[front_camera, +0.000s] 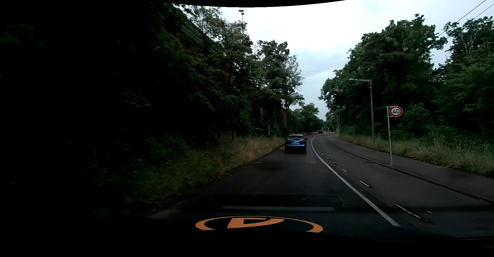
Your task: Follow the waypoints while adhering to traffic rules and regulations
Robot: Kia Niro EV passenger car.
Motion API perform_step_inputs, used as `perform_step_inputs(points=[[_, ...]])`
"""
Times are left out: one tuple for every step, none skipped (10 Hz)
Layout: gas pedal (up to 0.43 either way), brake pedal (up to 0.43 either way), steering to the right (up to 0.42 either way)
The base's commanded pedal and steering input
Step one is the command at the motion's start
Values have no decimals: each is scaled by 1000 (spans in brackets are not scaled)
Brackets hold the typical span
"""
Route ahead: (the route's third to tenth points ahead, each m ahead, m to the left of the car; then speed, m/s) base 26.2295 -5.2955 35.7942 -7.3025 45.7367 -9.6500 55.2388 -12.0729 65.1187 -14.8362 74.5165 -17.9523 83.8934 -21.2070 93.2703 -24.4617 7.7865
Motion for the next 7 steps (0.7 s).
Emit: perform_step_inputs(points=[[319,0,120],[319,0,99],[331,0,82],[331,0,80],[319,0,79],[319,0,74],[319,0,69]])
